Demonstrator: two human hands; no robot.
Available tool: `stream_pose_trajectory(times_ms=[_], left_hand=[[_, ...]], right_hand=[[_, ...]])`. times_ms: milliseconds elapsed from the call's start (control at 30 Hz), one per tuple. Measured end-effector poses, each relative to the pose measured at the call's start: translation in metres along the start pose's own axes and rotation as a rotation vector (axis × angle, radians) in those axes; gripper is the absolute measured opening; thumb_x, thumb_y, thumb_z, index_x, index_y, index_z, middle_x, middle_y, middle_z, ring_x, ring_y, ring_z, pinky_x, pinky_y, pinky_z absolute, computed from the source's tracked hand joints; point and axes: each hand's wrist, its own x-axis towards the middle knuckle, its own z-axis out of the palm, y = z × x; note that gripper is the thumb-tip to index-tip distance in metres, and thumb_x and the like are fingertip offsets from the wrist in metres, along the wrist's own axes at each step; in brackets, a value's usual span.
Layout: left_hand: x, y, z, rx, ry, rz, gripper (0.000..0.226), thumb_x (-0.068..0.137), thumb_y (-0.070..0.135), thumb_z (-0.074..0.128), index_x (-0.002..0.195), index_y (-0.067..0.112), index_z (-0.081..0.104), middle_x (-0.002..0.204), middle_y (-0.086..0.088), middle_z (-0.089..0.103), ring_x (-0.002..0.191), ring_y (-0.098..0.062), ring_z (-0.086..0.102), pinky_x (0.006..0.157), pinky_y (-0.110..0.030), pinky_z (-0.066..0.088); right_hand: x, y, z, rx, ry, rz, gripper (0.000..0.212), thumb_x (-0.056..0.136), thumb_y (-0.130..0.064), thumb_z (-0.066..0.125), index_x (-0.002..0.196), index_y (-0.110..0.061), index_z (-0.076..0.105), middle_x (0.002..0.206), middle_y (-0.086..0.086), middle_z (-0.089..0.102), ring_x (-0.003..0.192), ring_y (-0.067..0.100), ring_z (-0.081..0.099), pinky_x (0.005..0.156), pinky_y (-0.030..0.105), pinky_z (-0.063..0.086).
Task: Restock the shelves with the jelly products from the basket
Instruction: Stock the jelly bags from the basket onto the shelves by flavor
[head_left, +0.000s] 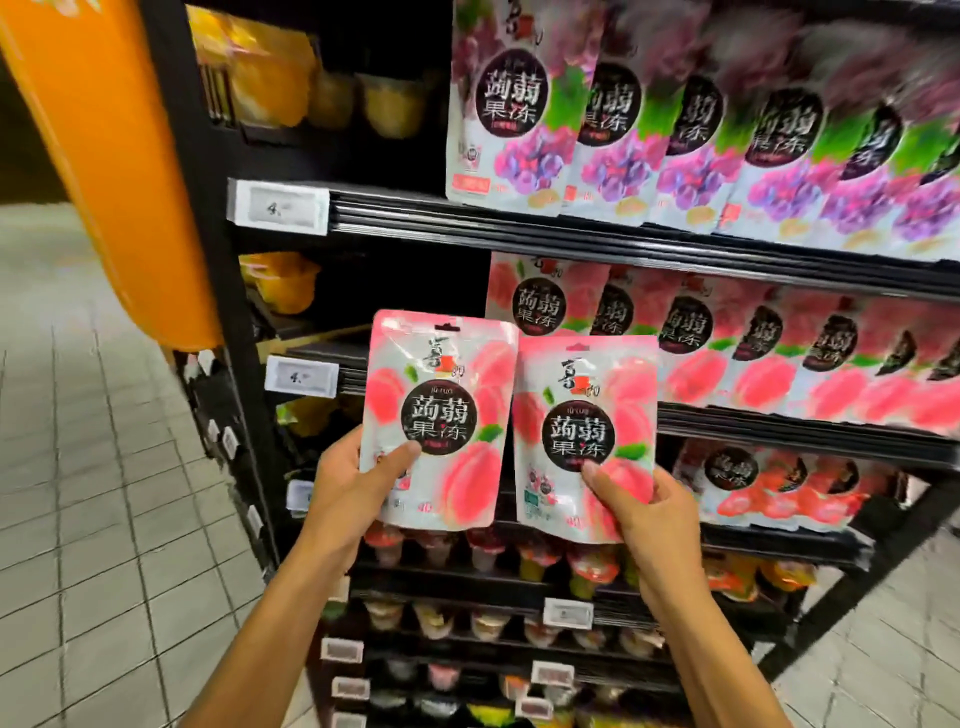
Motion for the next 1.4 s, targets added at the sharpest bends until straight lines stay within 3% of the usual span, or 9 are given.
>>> stream_pose_trajectory(times_ms=[233, 400, 567, 733, 867, 1067, 1200, 1300, 1400], left_hand=[[0.031, 0.009, -0.026, -0.037, 0.073, -0.032, 0.012, 0.089, 0.011, 0.067, 0.097, 0.019, 0.070, 0.085, 0.003, 0.077, 0.072, -0.009, 0.072, 0.056, -0.020, 0.054], [0.056, 0.015, -0.053, -0.025, 0.046, -0.007, 0.012, 0.088, 0.014, 0.068, 0.097, 0.021, 0.069, 0.082, 0.006, 0.077, 0.068, -0.005, 0.071, 0.053, -0.017, 0.052], [0.078, 0.019, -0.079, -0.024, 0.016, -0.015, 0.014, 0.087, 0.016, 0.069, 0.099, 0.025, 0.069, 0.087, 0.005, 0.077, 0.072, -0.008, 0.072, 0.055, -0.017, 0.053], [0.089, 0.017, -0.088, -0.050, -0.040, -0.014, 0.013, 0.087, 0.019, 0.069, 0.099, 0.023, 0.071, 0.092, -0.001, 0.077, 0.078, -0.012, 0.073, 0.060, -0.019, 0.055], [0.095, 0.017, -0.084, -0.070, -0.074, -0.004, 0.016, 0.086, 0.020, 0.069, 0.101, 0.023, 0.071, 0.095, 0.000, 0.077, 0.085, -0.016, 0.073, 0.064, -0.020, 0.056], [0.098, 0.020, -0.076, -0.101, -0.107, 0.033, 0.019, 0.088, 0.016, 0.066, 0.106, 0.016, 0.069, 0.086, 0.005, 0.076, 0.078, -0.007, 0.073, 0.061, -0.014, 0.053], [0.099, 0.018, -0.073, -0.126, -0.105, 0.014, 0.018, 0.088, 0.015, 0.067, 0.106, 0.018, 0.070, 0.092, 0.002, 0.077, 0.084, -0.012, 0.073, 0.063, -0.017, 0.055], [0.098, 0.015, -0.072, -0.130, -0.093, 0.002, 0.016, 0.088, 0.016, 0.068, 0.101, 0.024, 0.072, 0.097, -0.002, 0.077, 0.088, -0.018, 0.074, 0.065, -0.020, 0.057], [0.098, 0.014, -0.070, -0.131, -0.081, -0.012, 0.014, 0.085, 0.020, 0.070, 0.097, 0.025, 0.073, 0.095, -0.004, 0.077, 0.086, -0.020, 0.074, 0.064, -0.021, 0.057]], right_hand=[[0.024, -0.014, 0.042, -0.026, 0.023, -0.107, 0.037, 0.063, -0.047, 0.086, 0.077, -0.016, 0.073, 0.071, 0.007, 0.073, 0.063, 0.012, 0.062, 0.061, 0.033, 0.052], [0.042, -0.021, 0.087, 0.029, 0.030, -0.118, 0.019, 0.066, -0.035, 0.087, 0.075, -0.022, 0.076, 0.069, -0.001, 0.073, 0.062, 0.006, 0.064, 0.054, 0.020, 0.051], [0.058, -0.027, 0.128, 0.078, 0.050, -0.091, 0.021, 0.068, -0.029, 0.088, 0.075, -0.013, 0.075, 0.076, 0.005, 0.075, 0.070, 0.014, 0.070, 0.061, 0.029, 0.057], [0.077, -0.038, 0.156, 0.062, 0.031, -0.083, 0.023, 0.070, -0.029, 0.087, 0.082, -0.015, 0.075, 0.085, 0.006, 0.076, 0.085, 0.021, 0.073, 0.072, 0.035, 0.059], [0.092, -0.048, 0.172, 0.033, 0.072, -0.149, 0.017, 0.071, -0.027, 0.086, 0.078, -0.018, 0.074, 0.081, 0.003, 0.076, 0.080, 0.017, 0.071, 0.069, 0.033, 0.058], [0.091, -0.032, 0.179, -0.043, 0.092, -0.171, 0.028, 0.071, -0.037, 0.084, 0.084, -0.018, 0.070, 0.084, 0.004, 0.074, 0.091, 0.030, 0.070, 0.086, 0.054, 0.055], [0.091, -0.027, 0.170, -0.181, 0.039, -0.234, 0.031, 0.073, -0.042, 0.082, 0.085, -0.019, 0.066, 0.081, 0.000, 0.072, 0.084, 0.022, 0.069, 0.082, 0.050, 0.055], [0.087, -0.027, 0.162, -0.266, -0.013, -0.273, 0.033, 0.073, -0.041, 0.082, 0.097, -0.027, 0.065, 0.091, -0.011, 0.072, 0.093, 0.004, 0.067, 0.086, 0.029, 0.054], [0.080, -0.029, 0.153, -0.318, -0.049, -0.296, 0.039, 0.071, -0.041, 0.083, 0.098, -0.019, 0.065, 0.091, -0.004, 0.073, 0.093, 0.017, 0.069, 0.082, 0.036, 0.056]])
